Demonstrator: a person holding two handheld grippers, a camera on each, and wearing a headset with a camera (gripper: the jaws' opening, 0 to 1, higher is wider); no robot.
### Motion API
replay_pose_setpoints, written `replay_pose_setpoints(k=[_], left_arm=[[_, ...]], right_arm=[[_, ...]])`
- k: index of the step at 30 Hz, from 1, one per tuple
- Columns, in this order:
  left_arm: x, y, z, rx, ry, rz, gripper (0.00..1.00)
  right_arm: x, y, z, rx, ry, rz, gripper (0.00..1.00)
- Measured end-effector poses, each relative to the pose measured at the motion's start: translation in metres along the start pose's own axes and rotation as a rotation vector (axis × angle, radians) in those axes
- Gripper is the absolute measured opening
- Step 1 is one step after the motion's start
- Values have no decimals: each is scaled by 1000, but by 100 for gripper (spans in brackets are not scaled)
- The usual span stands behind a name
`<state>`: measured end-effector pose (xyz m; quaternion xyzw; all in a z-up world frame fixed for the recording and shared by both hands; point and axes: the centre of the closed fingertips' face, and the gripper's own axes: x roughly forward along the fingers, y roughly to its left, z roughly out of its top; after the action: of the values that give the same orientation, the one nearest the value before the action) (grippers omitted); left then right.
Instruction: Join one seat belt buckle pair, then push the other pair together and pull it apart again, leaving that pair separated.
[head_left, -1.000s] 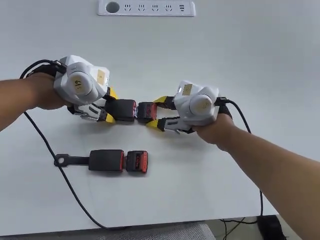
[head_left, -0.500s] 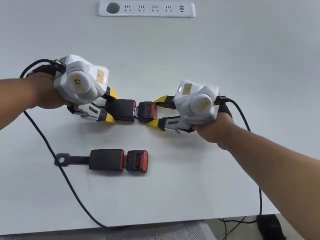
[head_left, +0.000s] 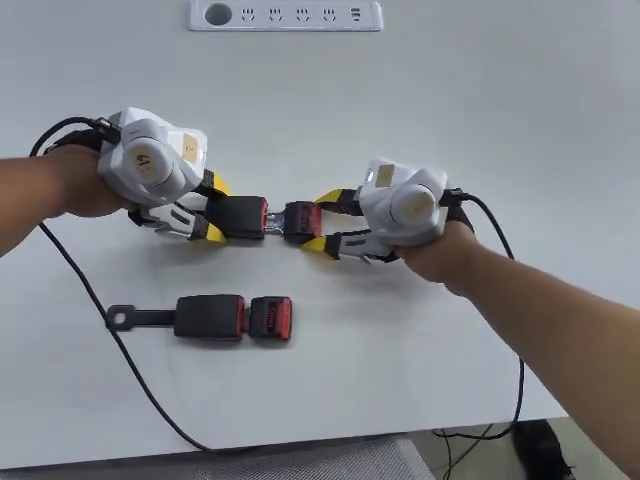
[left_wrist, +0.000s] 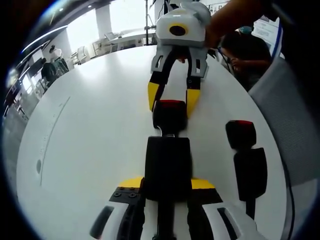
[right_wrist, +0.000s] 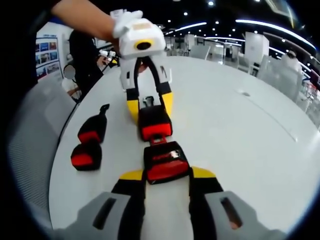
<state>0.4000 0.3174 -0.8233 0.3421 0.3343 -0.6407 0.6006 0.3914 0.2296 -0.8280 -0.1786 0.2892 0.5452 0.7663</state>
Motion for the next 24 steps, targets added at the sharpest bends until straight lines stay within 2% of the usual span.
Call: replay_pose_setpoints(k=[6, 9, 24], left_arm=[[0, 0, 0, -2, -1, 0, 33], [0, 1, 0, -10, -5, 2, 33], [1, 2, -1, -20, 2, 1, 33]], right_arm=[[-14, -3, -13, 0, 12, -1, 33], [-20, -5, -15, 6, 2, -7, 33], [-63, -11, -42, 28, 17, -29, 33]])
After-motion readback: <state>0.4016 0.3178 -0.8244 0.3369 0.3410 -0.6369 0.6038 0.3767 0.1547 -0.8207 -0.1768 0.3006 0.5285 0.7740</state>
